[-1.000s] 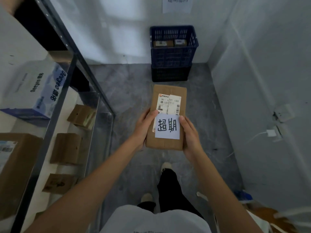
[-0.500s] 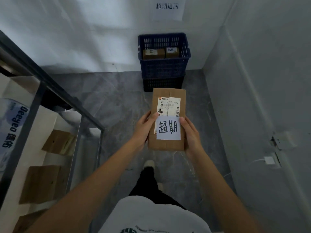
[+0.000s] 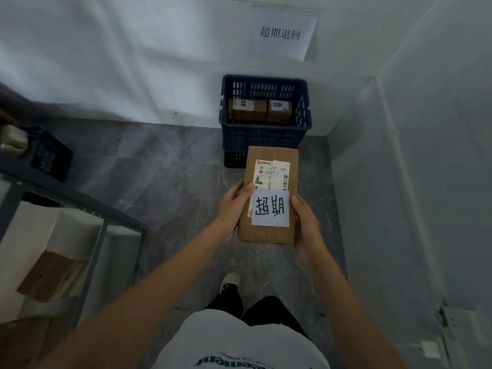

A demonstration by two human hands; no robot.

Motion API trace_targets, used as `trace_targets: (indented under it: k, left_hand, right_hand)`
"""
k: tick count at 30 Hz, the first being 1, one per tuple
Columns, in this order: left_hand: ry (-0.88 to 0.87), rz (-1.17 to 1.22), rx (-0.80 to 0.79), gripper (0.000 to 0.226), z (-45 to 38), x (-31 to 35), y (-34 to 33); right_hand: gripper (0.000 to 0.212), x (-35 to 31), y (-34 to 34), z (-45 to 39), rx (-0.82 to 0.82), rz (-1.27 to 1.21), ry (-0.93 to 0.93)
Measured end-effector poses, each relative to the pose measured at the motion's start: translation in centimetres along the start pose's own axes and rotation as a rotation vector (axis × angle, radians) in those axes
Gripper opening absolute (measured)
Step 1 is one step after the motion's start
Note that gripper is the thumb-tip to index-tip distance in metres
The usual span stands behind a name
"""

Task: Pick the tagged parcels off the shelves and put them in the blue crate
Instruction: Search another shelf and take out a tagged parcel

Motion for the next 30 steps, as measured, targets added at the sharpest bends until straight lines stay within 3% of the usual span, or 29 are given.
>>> trace_targets:
  k: [5, 8, 12, 16, 19, 22, 24, 27, 30]
  left_hand:
    - [0.013, -0.076, -0.036, 0.049, -7.1, 3.7, -2.6]
    - [0.041, -0.123, -0.078, 0.042, -12.0, 5.8, -4.4]
    - [0.107, -0.257, -0.232, 0.037, -18.3, 9.5, -6.4]
    - [0.091, -0.467, -0.286, 0.042, -23.5, 14.0, -7.2]
    - [0.071, -0.494, -0.171, 0.042, -26.9, 16.6, -6.6]
    - [0.033, -0.423, 0.123, 0.036, -30.0, 18.2, -4.0]
    - [0.114, -0.328, 0.226, 0.027, -32.0, 18.2, -2.2]
    - [0.362, -0.188, 0.19, 0.025, -35.3, 17.6, -0.6]
    - [0.399, -0.102, 0.123, 0.038, -39.9, 18.8, -0.1]
  right_hand:
    - [0.07, -3.0, 0.9, -6.7, 0.03, -0.014, -0.052]
    - [0.07, -5.2, 1.7, -12.2, 0.053, -0.022, -0.054]
    - [0.082, -10.4, 2.0, -20.3, 0.03, -0.117, -0.058]
    - [0.061, -16.6, 1.0, -27.1, -0.059, -0.042, -0.079]
    - [0.045, -19.1, -1.0, -31.2, -0.077, -0.014, -0.104]
    - [0.054, -20.6, -2.0, -35.1, 0.067, -0.087, -0.089]
    - [0.053, -21.1, -2.5, -38.0, 0.175, -0.109, -0.082]
    - [0.037, -21.0, -4.2, -42.0, 0.239, -0.139, -0.104]
    - [0.037, -20.2, -6.2, -45.7, 0.24, -0.147, -0.147]
Point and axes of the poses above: each hand's wrist, its own z-axis away from the middle knuckle, its own y-axis out of the back of the hand, x = y × z, the point moved 7 cm from there along -z, towards the middle knuckle, and after that the axes turned 13 degrees about -z, right-handed, at the moved point
